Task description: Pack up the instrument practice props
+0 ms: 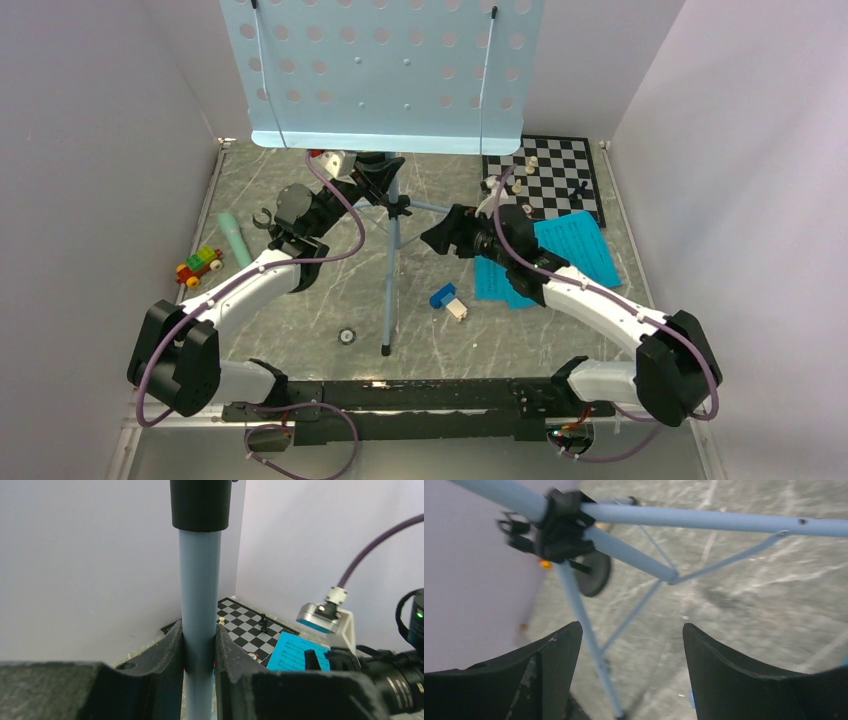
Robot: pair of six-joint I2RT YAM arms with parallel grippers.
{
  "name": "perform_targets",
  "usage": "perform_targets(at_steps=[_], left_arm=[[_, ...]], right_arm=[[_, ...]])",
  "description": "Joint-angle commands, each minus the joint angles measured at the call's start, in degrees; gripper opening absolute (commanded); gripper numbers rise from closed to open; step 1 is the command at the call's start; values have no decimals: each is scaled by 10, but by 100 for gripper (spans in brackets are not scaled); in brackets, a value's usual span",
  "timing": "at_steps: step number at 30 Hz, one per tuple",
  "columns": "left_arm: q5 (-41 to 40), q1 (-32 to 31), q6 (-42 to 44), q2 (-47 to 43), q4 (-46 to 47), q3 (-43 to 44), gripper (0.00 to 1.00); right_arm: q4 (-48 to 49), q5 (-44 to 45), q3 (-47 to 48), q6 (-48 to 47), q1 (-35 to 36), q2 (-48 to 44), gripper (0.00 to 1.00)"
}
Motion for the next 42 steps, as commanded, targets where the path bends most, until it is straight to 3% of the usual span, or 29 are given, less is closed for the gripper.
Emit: perform_targets(at_steps=[1,8,20,28,36,41,42], left_arm=[[6,-3,-9,-8,-70,-11,0],[2,-4,5,-12,-67,-18,0],[5,-4,13,-7,-65,-18,0],[4,-7,15,-7,-64,-20,0],[5,-9,15,-6,-63,-24,0],[7,-11,11,-6,-68,-19,0],[7,-13,12,-5,-70,-18,0]], right_arm=[[127,-185,38,203,-44,26,79],[277,-273,71,427,-75,127,79],[317,-278,88,512,-75,197,70],[331,-263,106,530,-75,225,49],[312,-260,126,516,-73,234,35],[269,-264,147,455,-73,235,0],[253,-262,152,430,-73,231,0]])
